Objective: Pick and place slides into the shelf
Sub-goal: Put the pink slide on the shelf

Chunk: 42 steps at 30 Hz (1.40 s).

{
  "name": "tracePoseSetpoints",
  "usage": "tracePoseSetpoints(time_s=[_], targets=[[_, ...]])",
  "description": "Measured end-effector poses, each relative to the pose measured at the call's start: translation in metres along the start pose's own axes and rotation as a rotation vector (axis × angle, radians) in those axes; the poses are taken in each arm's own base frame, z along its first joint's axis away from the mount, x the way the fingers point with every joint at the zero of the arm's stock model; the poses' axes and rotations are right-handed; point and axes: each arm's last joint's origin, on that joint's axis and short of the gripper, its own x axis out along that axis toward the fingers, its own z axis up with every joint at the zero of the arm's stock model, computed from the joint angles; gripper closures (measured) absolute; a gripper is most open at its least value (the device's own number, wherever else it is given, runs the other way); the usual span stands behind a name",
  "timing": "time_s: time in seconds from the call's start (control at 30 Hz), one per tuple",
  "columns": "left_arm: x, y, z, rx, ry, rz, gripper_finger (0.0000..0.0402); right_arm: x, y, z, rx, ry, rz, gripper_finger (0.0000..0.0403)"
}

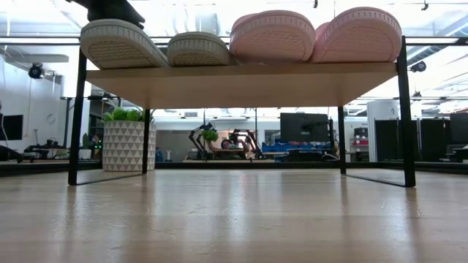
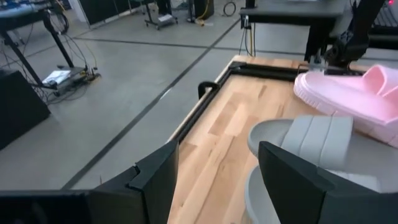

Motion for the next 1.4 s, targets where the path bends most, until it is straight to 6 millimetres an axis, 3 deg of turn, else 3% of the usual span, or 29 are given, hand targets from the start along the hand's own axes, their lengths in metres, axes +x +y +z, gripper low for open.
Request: tracePoseSetpoints(time_s=[0.3,0.5,0.73,1.1,1.4], targets=[[0.008,-0.003,-0.02,0.007,0.077,-0.008,0.0195,-0.005,0.028,-0.002,0.06,0.011,-0.059,0.0268],[0.01,-0.003,-0.025,-0.037,0.095,-0.008,0.0195,-0.017,0.057,-0.005,-0.02,0.007,-0.013,0.0219],[0.002,-0.003,-0.025,-0.046,0.071,-0.006,0.0195,-0.011,0.092,-0.011,-0.114,0.023,-0.044,0.0172],[-0.004,-0.003,-0.034,-0.097,0.064,-0.003,0.0195,0.021,0.132,-0.029,-0.273,0.087,-0.232,0.0196],[-0.012,-0.003,-0.04,-0.099,0.037,-0.002,0.0195,0.043,0.121,-0.035,-0.305,0.147,-0.323,0.0223]])
